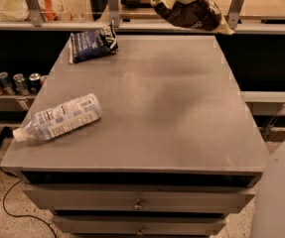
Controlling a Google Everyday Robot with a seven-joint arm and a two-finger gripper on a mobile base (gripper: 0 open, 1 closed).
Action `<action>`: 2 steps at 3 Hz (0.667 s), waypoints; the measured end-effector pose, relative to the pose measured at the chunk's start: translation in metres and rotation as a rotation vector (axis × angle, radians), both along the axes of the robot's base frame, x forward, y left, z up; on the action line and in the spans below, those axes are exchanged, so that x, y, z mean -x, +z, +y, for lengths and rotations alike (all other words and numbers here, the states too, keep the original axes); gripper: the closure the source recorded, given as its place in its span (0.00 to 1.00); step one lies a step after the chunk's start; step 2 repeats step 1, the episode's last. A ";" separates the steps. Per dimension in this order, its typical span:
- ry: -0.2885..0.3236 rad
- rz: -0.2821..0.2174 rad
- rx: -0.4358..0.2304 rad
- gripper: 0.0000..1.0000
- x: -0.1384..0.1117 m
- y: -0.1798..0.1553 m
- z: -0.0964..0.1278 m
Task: Pick brown chip bag
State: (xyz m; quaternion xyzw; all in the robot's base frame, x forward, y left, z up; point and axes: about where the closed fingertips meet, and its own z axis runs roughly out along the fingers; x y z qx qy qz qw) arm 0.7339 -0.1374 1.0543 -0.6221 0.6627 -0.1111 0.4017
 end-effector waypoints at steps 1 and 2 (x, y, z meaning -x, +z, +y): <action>0.043 -0.001 -0.001 1.00 0.002 0.009 0.005; 0.043 -0.001 -0.001 1.00 0.002 0.009 0.005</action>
Offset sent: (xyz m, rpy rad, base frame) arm 0.0000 0.0000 0.0000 0.0000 0.0000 0.0000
